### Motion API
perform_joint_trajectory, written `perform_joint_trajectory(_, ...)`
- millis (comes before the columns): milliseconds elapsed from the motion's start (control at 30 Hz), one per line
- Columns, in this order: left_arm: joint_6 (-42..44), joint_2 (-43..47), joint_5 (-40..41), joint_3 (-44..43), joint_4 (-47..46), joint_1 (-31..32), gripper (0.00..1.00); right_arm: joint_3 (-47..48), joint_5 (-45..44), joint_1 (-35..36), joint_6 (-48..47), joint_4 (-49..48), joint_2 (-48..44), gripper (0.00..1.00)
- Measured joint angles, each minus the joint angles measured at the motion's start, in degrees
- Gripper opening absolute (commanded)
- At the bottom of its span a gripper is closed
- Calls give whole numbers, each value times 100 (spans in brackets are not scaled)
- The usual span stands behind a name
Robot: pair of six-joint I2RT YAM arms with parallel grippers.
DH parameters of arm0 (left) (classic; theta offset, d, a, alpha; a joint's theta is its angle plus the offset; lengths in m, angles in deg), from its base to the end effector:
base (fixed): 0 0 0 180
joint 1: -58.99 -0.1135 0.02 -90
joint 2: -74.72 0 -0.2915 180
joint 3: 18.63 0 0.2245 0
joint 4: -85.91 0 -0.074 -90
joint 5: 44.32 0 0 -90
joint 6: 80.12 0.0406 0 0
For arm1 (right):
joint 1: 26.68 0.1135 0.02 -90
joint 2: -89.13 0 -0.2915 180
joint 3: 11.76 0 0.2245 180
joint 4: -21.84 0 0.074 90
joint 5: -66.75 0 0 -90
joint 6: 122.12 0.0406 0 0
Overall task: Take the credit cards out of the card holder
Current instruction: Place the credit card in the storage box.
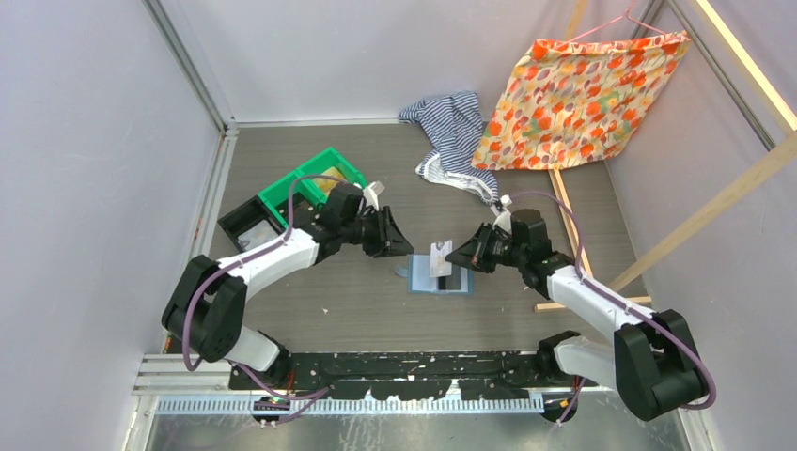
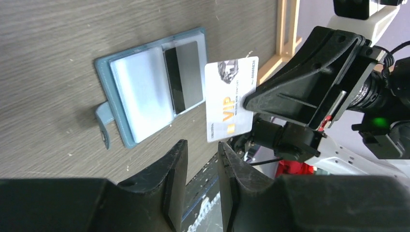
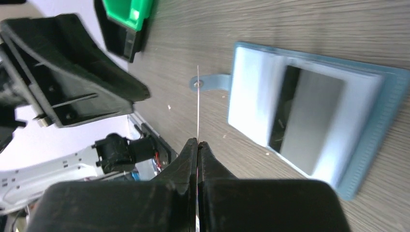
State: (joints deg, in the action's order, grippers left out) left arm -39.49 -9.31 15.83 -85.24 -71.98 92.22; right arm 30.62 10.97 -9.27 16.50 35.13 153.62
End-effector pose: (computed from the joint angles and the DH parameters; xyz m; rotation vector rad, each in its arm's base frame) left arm 0.2299 -0.1748 0.2667 -0.0401 2.5225 -1.2799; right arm 0.1746 0.0787 0.2298 0.2717 2.3563 1.2635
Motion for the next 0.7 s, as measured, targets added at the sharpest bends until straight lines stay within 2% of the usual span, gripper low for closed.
perform_joint_trajectory(33,-92,20,-66,90,-122,0,31,0,9,125,74,-142,22,1)
perform_joint_trajectory(67,-186,20,-142,212,-306,0,42,2,24,219,136,-295,55,1)
perform_joint_trajectory(100,-280,20,-184,308,-437,0,48,2,42,289,199,-435,90,1)
perform_joint_trajectory(133,-356,20,-245,435,-588,0,50,4,48,356,273,-588,144,1)
perform_joint_trajectory(267,-767,15,-444,852,-1165,0,50,22,85,518,542,-1130,398,1)
perform_joint_trajectory(533,-1331,-28,-654,1110,-2192,0,48,24,160,706,990,-1987,621,1)
perform_joint_trajectory(700,-1703,-254,-741,1246,-2881,-4,37,22,258,730,1193,-2356,758,1)
